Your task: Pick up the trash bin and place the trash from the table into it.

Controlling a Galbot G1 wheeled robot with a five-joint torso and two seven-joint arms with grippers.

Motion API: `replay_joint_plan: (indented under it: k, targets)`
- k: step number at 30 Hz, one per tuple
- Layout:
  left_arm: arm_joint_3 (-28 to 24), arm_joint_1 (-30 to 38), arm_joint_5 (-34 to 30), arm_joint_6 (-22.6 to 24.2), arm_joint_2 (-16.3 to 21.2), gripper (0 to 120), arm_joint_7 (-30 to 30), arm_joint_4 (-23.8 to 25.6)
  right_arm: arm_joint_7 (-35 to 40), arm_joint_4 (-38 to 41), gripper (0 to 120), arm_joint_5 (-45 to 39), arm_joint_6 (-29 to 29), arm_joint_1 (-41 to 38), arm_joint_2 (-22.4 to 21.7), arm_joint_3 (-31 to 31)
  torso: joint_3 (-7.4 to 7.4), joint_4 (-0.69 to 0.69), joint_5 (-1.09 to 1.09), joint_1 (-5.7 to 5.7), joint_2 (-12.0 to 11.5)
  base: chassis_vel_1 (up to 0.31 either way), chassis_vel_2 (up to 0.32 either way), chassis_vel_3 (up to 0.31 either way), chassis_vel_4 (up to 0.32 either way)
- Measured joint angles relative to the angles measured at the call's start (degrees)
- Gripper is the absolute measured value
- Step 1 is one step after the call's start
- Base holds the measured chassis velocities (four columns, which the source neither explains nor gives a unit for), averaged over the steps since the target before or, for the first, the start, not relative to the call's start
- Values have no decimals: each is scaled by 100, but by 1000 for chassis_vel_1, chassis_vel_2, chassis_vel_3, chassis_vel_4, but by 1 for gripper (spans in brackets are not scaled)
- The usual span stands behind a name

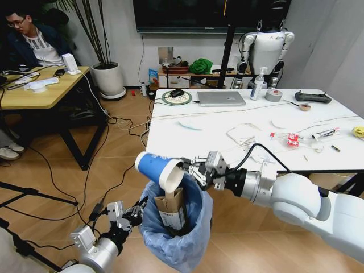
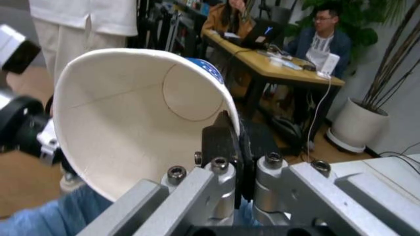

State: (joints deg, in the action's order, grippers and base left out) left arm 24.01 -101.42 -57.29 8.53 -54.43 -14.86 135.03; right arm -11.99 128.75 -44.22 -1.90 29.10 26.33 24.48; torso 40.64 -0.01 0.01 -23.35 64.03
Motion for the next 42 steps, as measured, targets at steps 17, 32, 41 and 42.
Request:
replay_joint_plan:
  k: [17, 32, 41, 42]
  targets:
    - [-18, 50, 10, 14, -22, 0, -19, -26, 102, 660, 0, -684, -1553, 564, -471, -917, 0, -1, -2, 0, 0, 0, 0, 0, 0]
    - [-50, 77, -4, 22, -3, 0, -22, -31, 607, 1024, 11, -1051, -1918, 799, -480, -1199, 0, -1, -1, 0, 0, 0, 0, 0, 0]
    - [-56, 90, -4, 23, -10, 0, -19, -31, 725, 987, 40, -1031, -1928, 839, -462, -1183, 0, -1, -1, 0, 0, 0, 0, 0, 0]
    - [-55, 89, -4, 24, -11, 0, -19, -31, 732, 978, 43, -1030, -1928, 841, -462, -1182, 0, -1, -1, 0, 0, 0, 0, 0, 0]
